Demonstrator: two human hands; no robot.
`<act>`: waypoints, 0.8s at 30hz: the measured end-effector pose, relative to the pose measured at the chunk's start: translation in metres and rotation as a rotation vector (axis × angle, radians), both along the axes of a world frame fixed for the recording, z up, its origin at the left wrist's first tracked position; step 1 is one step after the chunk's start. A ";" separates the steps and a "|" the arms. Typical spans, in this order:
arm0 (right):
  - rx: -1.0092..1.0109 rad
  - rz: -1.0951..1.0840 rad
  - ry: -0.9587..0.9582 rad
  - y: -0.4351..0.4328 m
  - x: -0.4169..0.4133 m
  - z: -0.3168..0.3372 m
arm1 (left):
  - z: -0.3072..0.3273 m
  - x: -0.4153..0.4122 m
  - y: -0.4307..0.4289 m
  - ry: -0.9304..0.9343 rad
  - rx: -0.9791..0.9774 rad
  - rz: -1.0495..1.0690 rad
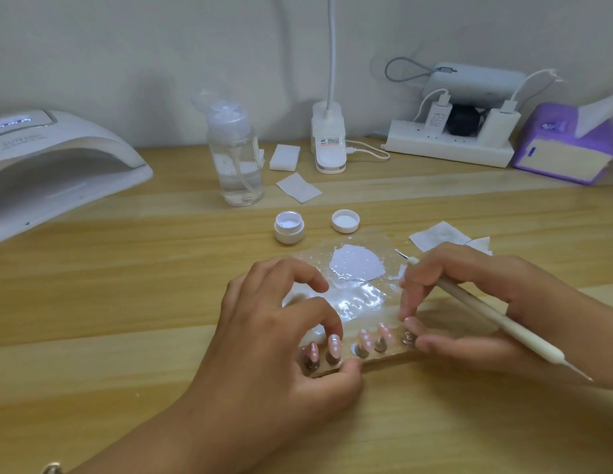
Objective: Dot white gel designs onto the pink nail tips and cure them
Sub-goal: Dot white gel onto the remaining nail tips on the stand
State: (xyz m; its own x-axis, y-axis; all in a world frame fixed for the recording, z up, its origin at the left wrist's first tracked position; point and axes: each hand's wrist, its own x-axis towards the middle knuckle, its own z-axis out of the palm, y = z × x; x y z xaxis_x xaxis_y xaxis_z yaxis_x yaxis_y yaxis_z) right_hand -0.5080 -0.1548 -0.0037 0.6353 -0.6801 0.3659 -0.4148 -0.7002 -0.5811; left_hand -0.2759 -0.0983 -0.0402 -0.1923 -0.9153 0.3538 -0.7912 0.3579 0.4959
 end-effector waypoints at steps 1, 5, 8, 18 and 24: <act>0.027 0.007 -0.004 -0.002 -0.003 0.001 | 0.000 0.000 0.000 0.003 0.001 -0.003; 0.089 0.028 -0.035 -0.010 -0.011 0.010 | 0.001 0.000 0.000 0.014 0.002 -0.022; 0.037 0.067 -0.063 -0.016 -0.003 0.024 | 0.004 -0.003 0.001 0.054 -0.021 -0.012; 0.092 0.159 -0.288 -0.015 0.057 0.030 | 0.018 0.010 -0.005 0.735 -0.035 -0.114; 0.138 -0.082 -0.360 -0.030 0.055 0.015 | 0.011 0.012 -0.009 0.775 0.070 -0.012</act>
State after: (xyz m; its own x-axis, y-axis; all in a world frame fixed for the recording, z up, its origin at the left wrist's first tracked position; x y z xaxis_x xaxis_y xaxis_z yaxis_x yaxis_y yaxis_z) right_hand -0.4526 -0.1848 0.0113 0.4246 -0.7818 0.4566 -0.2190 -0.5780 -0.7861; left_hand -0.2635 -0.1069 -0.0296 0.0758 -0.9400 0.3327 -0.2060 0.3117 0.9276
